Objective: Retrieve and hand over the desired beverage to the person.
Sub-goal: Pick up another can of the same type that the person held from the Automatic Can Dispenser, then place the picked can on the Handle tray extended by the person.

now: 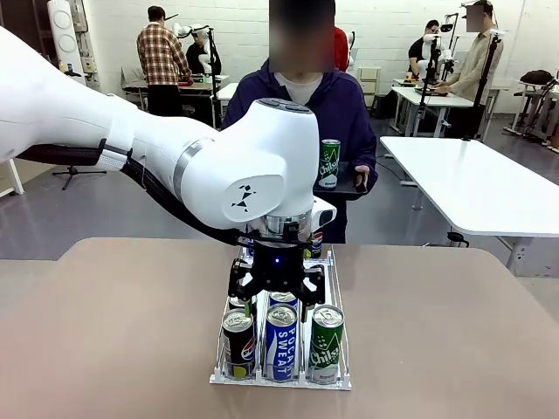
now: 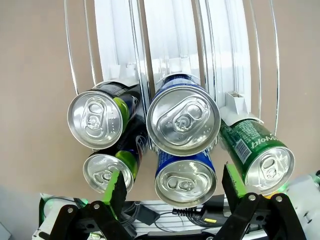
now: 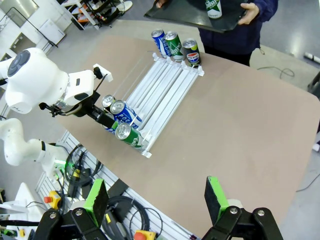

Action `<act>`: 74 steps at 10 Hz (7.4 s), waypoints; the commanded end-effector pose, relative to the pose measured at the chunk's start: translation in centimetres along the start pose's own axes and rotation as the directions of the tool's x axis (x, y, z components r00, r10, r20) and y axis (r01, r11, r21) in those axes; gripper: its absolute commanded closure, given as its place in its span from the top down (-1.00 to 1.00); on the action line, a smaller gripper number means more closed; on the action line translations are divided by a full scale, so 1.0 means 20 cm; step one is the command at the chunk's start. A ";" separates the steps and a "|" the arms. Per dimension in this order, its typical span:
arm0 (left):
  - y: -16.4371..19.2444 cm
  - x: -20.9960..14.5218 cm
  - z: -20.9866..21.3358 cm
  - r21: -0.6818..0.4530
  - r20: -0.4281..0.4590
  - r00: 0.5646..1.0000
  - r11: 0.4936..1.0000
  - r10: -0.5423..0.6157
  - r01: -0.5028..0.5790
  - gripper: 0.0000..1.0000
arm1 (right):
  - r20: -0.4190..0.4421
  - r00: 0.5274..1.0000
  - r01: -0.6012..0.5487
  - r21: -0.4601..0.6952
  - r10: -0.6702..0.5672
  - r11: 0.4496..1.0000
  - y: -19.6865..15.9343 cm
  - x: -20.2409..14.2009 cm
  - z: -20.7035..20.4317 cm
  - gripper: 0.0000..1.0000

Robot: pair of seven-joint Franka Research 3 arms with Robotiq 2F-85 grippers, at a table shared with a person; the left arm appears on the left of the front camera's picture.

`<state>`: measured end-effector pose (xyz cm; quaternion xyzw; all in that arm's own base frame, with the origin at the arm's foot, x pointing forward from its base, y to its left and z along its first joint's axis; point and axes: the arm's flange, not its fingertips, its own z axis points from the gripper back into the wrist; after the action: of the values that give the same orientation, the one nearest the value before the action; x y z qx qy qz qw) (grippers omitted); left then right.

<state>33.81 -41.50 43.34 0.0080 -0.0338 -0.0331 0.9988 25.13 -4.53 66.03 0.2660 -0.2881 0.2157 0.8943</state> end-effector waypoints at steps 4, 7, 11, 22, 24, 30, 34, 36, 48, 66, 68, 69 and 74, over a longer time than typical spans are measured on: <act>-0.01 0.01 0.00 -0.010 -0.058 0.997 0.999 0.044 -0.045 1.00 | -0.009 1.000 -0.010 0.004 0.010 1.000 -0.01 0.00 -0.01 1.00; 0.00 0.01 0.00 -0.026 -0.086 0.995 0.998 0.055 -0.057 1.00 | -0.009 1.000 -0.010 0.004 0.010 1.000 -0.01 0.00 -0.01 1.00; 0.01 0.02 0.00 -0.030 -0.080 0.996 0.998 0.043 -0.046 0.22 | -0.009 1.000 -0.010 0.004 0.010 1.000 -0.01 0.00 -0.01 1.00; 0.01 -0.03 0.08 -0.028 -0.084 0.996 0.999 0.021 -0.023 -1.00 | -0.009 1.000 -0.010 0.004 0.010 1.000 -0.01 0.00 -0.01 1.00; 0.01 -0.11 0.36 0.011 -0.028 1.000 1.000 0.010 -0.010 -1.00 | -0.009 1.000 -0.010 0.004 0.010 1.000 -0.01 0.00 -0.01 1.00; -0.05 -0.10 1.04 0.115 0.034 0.999 0.993 -0.035 0.031 -1.00 | -0.009 1.000 -0.010 0.004 0.010 1.000 -0.01 0.00 -0.01 1.00; 0.03 0.05 1.21 0.045 0.050 0.998 0.999 -0.023 0.021 -1.00 | -0.009 1.000 -0.010 0.004 0.010 1.000 -0.01 0.00 -0.01 1.00; 0.03 0.03 1.17 0.060 0.041 0.999 0.998 -0.013 0.011 -1.00 | -0.009 1.000 -0.010 0.004 0.010 1.000 -0.01 0.00 -0.01 1.00; 0.03 0.03 1.17 0.060 0.041 0.999 0.998 -0.013 0.011 -1.00 | -0.009 1.000 -0.010 0.004 0.010 1.000 -0.01 0.00 -0.01 1.00; 0.64 0.99 1.31 -0.068 -0.024 1.000 0.998 -0.006 0.004 0.16 | -0.009 1.000 -0.010 0.004 0.010 1.000 -0.01 0.00 -0.01 1.00; 0.67 1.05 1.31 -0.080 -0.033 0.999 0.997 -0.019 0.017 0.16 | -0.009 1.000 -0.010 0.004 0.010 1.000 -0.01 0.00 -0.01 1.00; 0.66 1.02 1.30 -0.076 -0.040 0.999 0.997 0.003 -0.006 0.16 | -0.009 1.000 -0.010 0.004 0.010 1.000 -0.01 0.00 -0.01 1.00; 0.71 1.00 1.17 -0.053 -0.019 1.000 0.999 0.011 -0.012 0.16 | -0.009 1.000 -0.010 0.004 0.010 1.000 -0.01 0.00 -0.01 1.00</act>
<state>53.28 -29.10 68.05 -0.0174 -0.0139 -0.0298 0.9993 25.14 -4.56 66.03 0.2662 -0.2880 0.2154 0.8943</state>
